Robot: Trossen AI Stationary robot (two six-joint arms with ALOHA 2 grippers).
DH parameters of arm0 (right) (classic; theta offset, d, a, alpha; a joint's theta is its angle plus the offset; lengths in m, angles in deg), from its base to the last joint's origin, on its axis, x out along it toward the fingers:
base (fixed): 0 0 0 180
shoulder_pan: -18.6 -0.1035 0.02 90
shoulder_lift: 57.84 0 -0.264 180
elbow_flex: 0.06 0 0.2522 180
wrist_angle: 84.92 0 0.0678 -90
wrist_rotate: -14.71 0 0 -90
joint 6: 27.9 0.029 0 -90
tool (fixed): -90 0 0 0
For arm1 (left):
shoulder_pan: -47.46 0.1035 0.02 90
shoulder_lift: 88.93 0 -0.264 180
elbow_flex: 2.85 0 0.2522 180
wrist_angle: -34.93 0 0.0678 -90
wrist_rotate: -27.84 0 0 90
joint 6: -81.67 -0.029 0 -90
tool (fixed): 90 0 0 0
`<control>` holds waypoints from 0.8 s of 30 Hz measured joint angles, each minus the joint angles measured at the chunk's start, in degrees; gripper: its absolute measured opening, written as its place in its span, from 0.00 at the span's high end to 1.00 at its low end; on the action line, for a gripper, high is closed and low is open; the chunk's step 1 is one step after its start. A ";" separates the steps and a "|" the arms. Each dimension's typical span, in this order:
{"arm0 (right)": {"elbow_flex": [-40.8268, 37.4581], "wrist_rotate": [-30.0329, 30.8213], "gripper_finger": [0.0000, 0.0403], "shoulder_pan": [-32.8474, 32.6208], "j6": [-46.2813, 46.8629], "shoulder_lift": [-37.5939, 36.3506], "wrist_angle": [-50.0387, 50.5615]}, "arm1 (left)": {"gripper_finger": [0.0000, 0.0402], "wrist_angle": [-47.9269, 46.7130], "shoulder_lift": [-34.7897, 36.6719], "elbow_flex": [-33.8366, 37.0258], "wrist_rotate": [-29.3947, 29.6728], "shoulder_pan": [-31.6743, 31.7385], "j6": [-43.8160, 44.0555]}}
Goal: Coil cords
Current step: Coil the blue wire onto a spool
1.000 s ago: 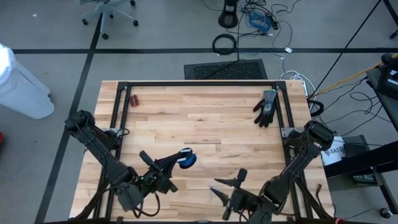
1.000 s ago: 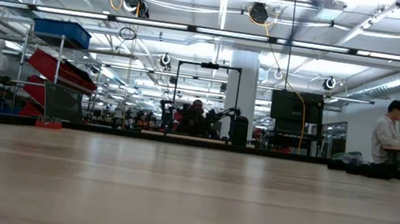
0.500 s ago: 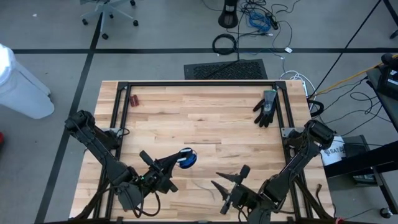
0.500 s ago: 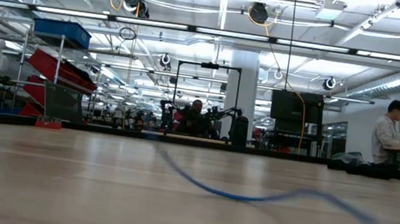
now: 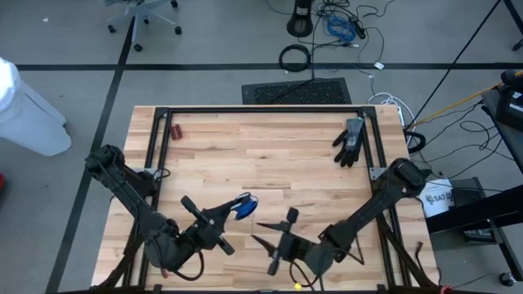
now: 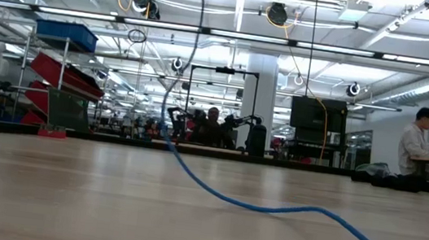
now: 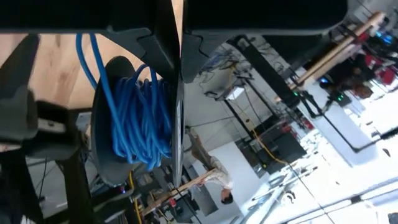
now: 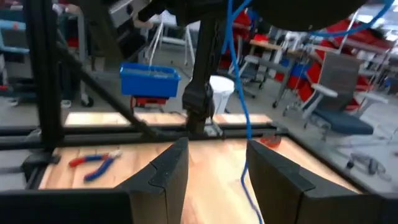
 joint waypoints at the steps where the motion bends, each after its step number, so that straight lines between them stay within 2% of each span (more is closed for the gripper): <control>1: 0.00 0.00 0.63 0.36 -1.83 0.70 -2.79 | 0.98 0.73 0.00 0.00 0.04 0.00 -0.02; 6: 0.00 -0.54 0.63 1.61 -7.46 2.27 -9.18 | 0.98 2.06 0.00 0.00 0.45 0.00 0.13; 11: 0.00 -4.63 0.64 3.30 -6.19 2.29 -9.14 | 0.98 2.07 0.00 0.00 0.48 0.00 1.96; 16: 0.00 -4.41 0.67 4.38 -5.61 2.30 -8.99 | 0.98 2.05 0.00 0.00 0.48 0.00 2.93; 24: 0.00 -4.75 0.80 5.08 -3.99 2.28 -8.19 | 0.98 3.20 0.00 0.00 0.50 0.02 3.02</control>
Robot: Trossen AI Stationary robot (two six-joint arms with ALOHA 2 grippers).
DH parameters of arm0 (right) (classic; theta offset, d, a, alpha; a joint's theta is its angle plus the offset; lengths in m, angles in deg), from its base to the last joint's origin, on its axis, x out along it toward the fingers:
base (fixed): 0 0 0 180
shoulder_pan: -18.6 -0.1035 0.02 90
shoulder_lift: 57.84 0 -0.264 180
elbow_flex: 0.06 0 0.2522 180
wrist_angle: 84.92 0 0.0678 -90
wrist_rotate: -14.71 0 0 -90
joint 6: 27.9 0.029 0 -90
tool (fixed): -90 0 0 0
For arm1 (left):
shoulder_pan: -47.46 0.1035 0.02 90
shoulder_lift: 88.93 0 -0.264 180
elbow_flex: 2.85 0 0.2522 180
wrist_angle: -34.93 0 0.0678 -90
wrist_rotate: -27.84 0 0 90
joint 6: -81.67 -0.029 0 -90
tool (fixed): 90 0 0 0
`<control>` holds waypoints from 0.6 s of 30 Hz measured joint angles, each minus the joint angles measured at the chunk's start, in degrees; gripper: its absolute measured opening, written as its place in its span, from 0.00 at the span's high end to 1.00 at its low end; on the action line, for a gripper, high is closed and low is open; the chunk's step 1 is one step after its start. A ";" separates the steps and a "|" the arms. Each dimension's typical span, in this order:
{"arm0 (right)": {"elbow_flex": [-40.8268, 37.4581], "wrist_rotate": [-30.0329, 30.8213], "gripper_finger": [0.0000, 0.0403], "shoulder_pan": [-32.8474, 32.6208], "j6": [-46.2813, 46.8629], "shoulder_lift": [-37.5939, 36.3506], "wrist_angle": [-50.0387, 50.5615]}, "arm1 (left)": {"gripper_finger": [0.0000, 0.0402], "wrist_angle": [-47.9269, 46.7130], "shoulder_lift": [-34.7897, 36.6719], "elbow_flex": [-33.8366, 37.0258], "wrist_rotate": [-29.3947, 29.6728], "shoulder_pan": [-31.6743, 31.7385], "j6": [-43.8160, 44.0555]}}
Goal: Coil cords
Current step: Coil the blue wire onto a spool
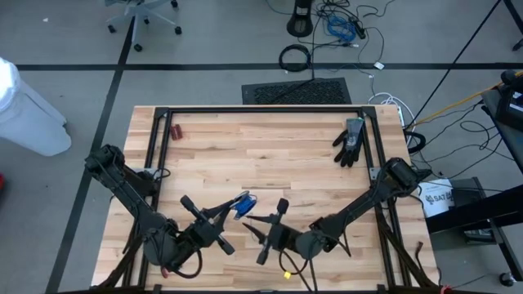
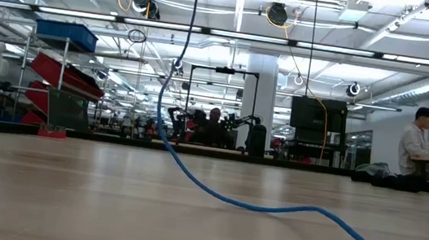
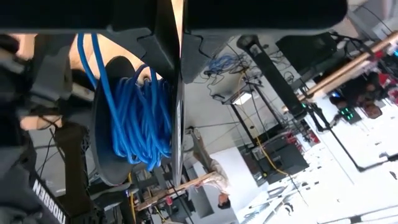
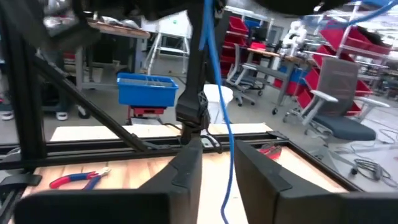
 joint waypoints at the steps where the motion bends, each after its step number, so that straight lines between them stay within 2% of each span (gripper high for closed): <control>1: 0.00 -0.94 0.82 0.26 0.11 0.00 0.28 | 0.98 0.95 0.00 0.00 0.01 0.00 0.00; 5: 0.00 -2.87 0.87 1.27 1.21 0.00 0.76 | 0.98 2.87 0.03 0.00 0.13 0.00 0.00; 11: 0.00 -2.45 0.88 1.81 1.40 0.00 1.30 | 0.98 3.01 0.02 0.00 0.12 0.00 0.00; 18: 0.00 0.22 0.79 1.74 0.44 0.00 2.05 | 0.98 3.03 0.04 0.00 0.11 0.00 -0.04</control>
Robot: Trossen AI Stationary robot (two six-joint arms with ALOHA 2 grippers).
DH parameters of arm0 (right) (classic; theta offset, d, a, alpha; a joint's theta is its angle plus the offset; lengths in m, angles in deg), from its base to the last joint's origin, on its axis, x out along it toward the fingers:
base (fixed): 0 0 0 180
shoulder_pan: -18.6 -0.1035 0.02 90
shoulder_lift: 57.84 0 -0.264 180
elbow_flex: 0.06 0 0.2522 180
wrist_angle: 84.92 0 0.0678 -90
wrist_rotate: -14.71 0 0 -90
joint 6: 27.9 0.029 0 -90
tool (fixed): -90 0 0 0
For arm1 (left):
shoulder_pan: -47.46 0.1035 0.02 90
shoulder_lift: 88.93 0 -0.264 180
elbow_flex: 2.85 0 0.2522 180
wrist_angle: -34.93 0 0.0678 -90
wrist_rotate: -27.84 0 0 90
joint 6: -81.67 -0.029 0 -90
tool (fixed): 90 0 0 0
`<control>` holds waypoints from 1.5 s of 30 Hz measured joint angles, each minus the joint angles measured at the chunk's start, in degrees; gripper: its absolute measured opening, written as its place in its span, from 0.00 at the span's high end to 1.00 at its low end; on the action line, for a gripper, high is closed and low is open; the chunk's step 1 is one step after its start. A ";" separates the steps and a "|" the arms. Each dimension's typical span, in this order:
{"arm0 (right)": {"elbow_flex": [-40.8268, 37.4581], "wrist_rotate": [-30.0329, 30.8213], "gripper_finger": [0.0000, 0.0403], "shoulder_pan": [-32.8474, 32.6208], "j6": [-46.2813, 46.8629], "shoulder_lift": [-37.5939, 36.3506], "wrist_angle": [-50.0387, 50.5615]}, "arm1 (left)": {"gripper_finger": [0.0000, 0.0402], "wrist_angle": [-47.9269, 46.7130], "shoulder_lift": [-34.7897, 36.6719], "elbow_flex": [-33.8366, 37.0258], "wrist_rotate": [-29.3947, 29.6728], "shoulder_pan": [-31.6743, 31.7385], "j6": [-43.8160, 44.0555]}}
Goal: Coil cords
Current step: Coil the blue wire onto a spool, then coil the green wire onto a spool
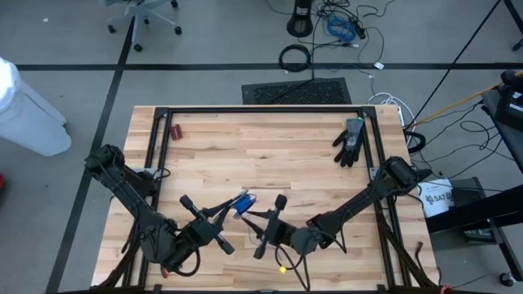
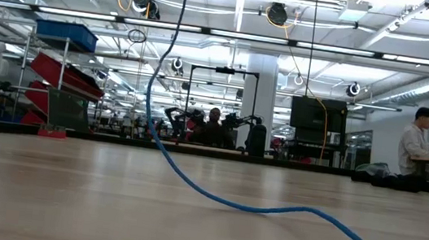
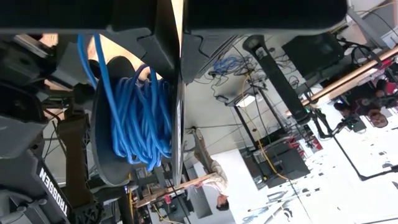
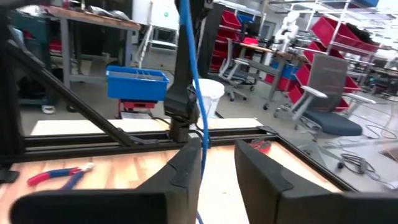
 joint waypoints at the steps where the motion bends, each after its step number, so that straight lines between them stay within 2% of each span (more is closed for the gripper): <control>1: 0.00 0.28 0.78 0.00 0.02 0.00 0.26 | 0.98 0.00 -0.01 0.00 0.00 0.00 0.00; 5: 0.00 0.34 0.72 0.00 0.04 0.00 0.56 | 0.98 0.00 -0.02 0.00 0.00 0.00 -0.02; 8: 0.00 0.08 0.73 0.12 0.35 0.01 0.56 | 0.98 0.01 -0.01 0.00 0.00 0.00 -0.01; 15: 0.00 -4.71 0.84 1.91 1.86 0.02 0.54 | 0.98 0.04 -0.02 0.00 -0.02 0.00 0.00; 21: 0.00 -5.31 0.96 2.38 2.90 0.00 0.52 | 0.98 0.07 0.00 0.00 -0.02 0.00 0.00; 27: 0.00 -0.82 1.00 2.07 6.18 0.00 5.66 | 0.98 1.20 -0.02 0.00 -0.07 -0.22 0.01; 34: 0.00 4.93 1.00 2.02 15.05 0.00 16.44 | 0.98 10.16 0.01 0.00 -4.44 -3.08 -0.07; 39: 0.06 5.57 1.00 1.46 15.98 -0.04 16.18 | 0.98 10.62 0.53 0.04 -4.09 -5.81 -0.09; 45: 0.09 9.57 1.00 -0.35 16.02 -1.01 15.64 | 0.98 10.47 0.81 0.07 -4.07 -9.06 -3.06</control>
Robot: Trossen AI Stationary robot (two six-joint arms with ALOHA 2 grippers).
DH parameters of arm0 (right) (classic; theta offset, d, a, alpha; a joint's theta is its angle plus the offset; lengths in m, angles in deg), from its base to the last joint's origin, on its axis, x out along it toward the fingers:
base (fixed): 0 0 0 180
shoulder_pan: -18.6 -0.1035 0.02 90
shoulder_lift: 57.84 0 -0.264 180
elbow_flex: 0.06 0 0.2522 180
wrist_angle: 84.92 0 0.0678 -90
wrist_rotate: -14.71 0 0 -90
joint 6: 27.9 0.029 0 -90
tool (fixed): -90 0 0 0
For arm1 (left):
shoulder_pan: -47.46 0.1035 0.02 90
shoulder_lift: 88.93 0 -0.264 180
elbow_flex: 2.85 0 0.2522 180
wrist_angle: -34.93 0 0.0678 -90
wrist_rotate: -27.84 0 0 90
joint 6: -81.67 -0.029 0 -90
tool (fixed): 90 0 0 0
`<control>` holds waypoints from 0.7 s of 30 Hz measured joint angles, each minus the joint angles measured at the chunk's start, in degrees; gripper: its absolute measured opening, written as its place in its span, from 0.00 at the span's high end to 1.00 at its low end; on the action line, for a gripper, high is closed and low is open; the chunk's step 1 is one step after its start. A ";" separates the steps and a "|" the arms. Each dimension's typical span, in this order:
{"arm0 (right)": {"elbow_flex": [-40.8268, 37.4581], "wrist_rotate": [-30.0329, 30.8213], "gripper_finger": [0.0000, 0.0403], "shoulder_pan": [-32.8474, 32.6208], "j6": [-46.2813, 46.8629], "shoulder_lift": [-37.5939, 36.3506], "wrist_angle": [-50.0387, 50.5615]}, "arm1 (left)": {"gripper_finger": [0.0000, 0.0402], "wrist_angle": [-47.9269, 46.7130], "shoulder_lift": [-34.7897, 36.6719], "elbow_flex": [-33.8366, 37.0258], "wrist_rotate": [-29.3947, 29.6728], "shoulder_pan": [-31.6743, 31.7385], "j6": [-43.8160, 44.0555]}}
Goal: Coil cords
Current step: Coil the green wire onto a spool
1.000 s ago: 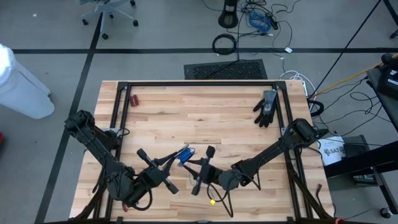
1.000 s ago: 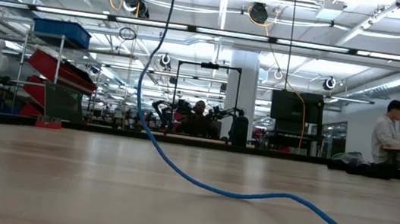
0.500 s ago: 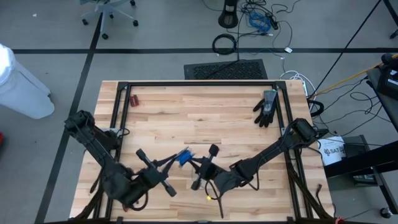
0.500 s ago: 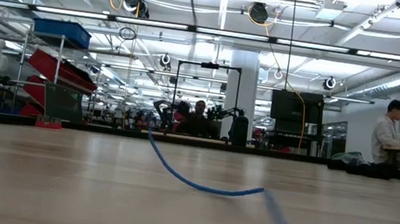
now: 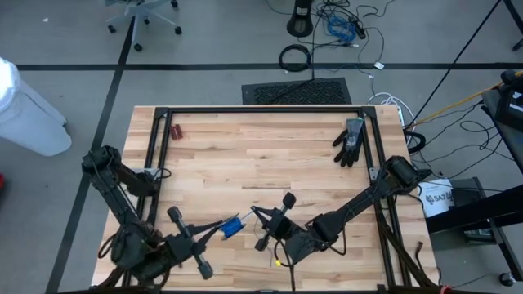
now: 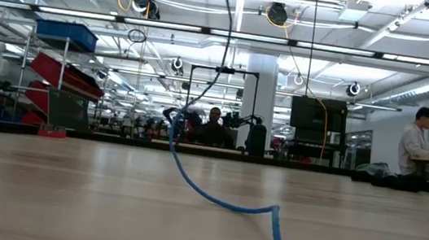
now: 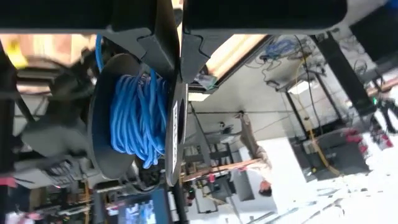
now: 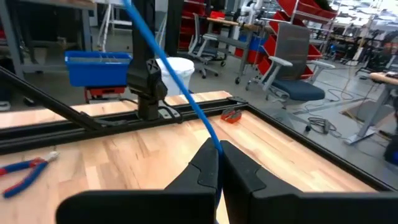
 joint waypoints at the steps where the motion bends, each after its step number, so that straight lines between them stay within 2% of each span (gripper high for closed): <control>1: -0.02 0.02 1.00 -0.31 0.17 -0.36 -0.15 | 0.98 -0.23 0.00 0.00 -0.02 -0.42 -0.73; 11: -0.13 1.98 1.00 -4.37 0.44 -4.93 -2.32 | 0.98 -2.52 0.11 -0.02 -0.48 -2.22 -3.45; 15: -0.13 1.95 1.00 -6.26 -5.37 -6.83 -8.78 | 0.98 -8.51 0.15 -0.04 -0.65 -2.07 -3.62; 21: -0.13 1.33 1.00 -8.92 -20.59 -8.10 -25.85 | 0.98 -16.06 0.15 -0.04 -3.31 -1.28 1.22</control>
